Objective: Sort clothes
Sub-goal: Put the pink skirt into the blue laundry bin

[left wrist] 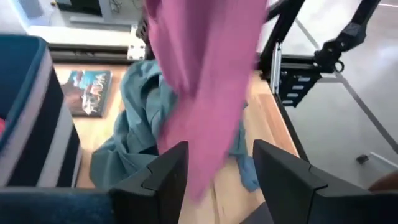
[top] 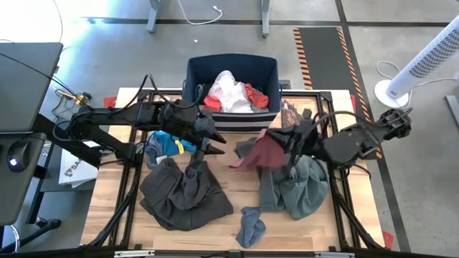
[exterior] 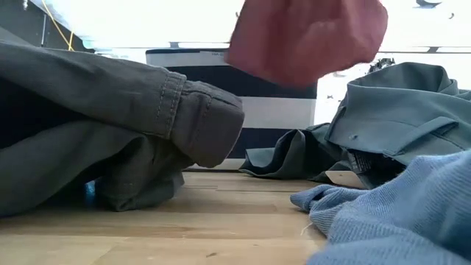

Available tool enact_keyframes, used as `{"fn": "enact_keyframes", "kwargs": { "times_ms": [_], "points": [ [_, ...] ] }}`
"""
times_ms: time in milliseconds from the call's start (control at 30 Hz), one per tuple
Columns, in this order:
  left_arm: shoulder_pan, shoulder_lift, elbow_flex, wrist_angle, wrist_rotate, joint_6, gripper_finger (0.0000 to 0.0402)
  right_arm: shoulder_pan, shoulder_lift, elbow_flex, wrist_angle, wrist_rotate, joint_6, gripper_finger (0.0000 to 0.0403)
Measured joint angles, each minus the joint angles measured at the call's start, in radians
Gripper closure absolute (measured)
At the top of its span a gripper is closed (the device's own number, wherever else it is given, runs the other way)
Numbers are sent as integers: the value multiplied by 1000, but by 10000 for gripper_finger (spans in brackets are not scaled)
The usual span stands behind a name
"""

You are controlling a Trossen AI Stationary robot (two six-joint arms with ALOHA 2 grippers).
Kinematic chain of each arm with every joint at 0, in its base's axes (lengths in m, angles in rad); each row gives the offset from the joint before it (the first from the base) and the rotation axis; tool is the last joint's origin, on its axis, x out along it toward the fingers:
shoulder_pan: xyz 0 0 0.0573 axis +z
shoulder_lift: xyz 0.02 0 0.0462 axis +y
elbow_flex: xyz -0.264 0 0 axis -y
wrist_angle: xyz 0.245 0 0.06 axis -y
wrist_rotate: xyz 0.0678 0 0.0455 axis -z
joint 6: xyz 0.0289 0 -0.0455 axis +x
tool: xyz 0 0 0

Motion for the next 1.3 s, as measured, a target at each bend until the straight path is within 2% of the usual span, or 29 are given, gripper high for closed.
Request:
{"fn": "enact_keyframes", "kwargs": {
  "times_ms": [133,267,400,567,667,767,900,1033,1167,1300],
  "points": [
    [35,-1,-84,70,8,3,228,0,0,69,-40,-30,54,403],
    [44,-17,-216,250,19,-2,229,0,1,117,-58,-27,90,403],
    [49,-46,-360,427,74,-58,230,-6,2,173,-66,-18,114,403],
    [24,-64,-534,718,48,-152,230,-25,2,238,-74,10,129,403],
    [-17,-54,-609,896,-26,-182,230,-45,2,272,-75,31,113,403],
    [-64,-48,-651,1013,-177,-154,230,-75,2,303,-94,34,107,403],
    [-128,-48,-657,1068,-404,-45,230,-135,2,337,-151,33,124,403],
    [-189,-48,-657,1152,-571,133,230,-204,2,354,-190,31,142,403],
    [-210,-32,-657,1210,-633,349,230,-273,2,354,-191,-8,130,403],
    [-184,4,-657,1275,-600,466,230,-336,2,354,-191,-84,121,403]
  ]
}}
